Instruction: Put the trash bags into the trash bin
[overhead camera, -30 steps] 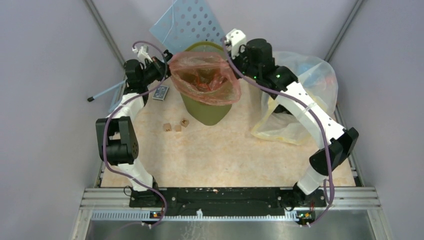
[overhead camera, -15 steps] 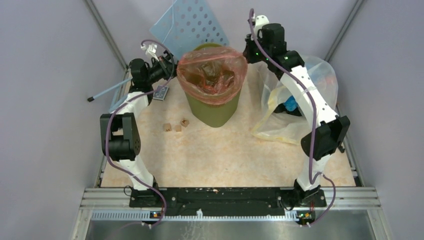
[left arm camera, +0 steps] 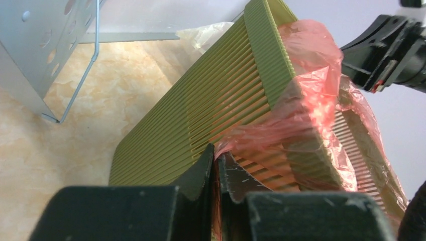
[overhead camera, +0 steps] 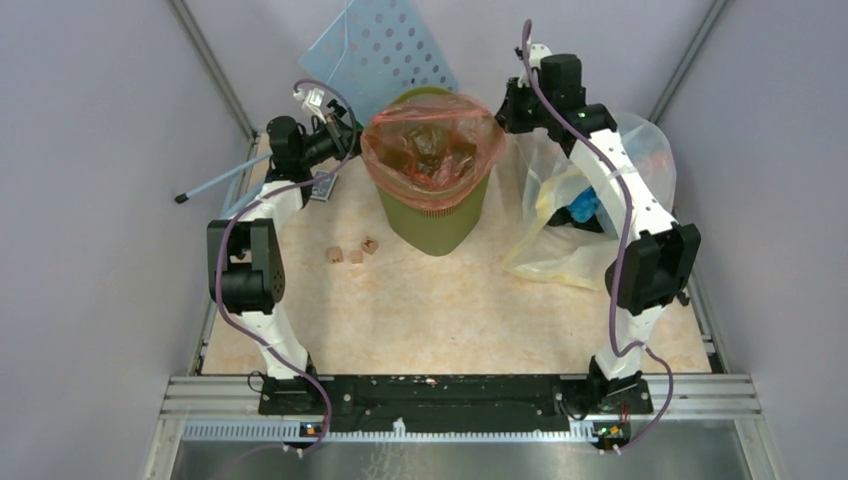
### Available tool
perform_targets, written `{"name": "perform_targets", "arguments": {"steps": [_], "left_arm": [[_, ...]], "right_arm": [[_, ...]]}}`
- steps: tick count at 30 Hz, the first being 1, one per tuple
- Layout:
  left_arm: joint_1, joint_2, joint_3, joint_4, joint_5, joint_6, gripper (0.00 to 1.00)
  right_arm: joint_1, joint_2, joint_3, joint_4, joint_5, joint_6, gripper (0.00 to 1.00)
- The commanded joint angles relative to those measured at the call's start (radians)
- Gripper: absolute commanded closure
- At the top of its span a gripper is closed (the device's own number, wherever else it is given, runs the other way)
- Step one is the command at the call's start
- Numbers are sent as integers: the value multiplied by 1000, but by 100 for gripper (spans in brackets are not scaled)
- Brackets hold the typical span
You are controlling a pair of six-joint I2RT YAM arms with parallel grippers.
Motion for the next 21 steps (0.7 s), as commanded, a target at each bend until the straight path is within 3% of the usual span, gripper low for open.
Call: {"name": "perform_targets", "arguments": {"steps": [1, 6, 21], "left_arm": [[-39, 5, 37, 64, 68, -20, 90], [-47, 15, 42, 97, 88, -54, 90], [-73, -14, 16, 70, 144, -54, 91]], "right_arm": [[-7, -28, -85, 45, -120, 49, 100], [1, -116, -236, 111, -198, 91, 100], [184, -392, -636, 212, -149, 178, 100]]}}
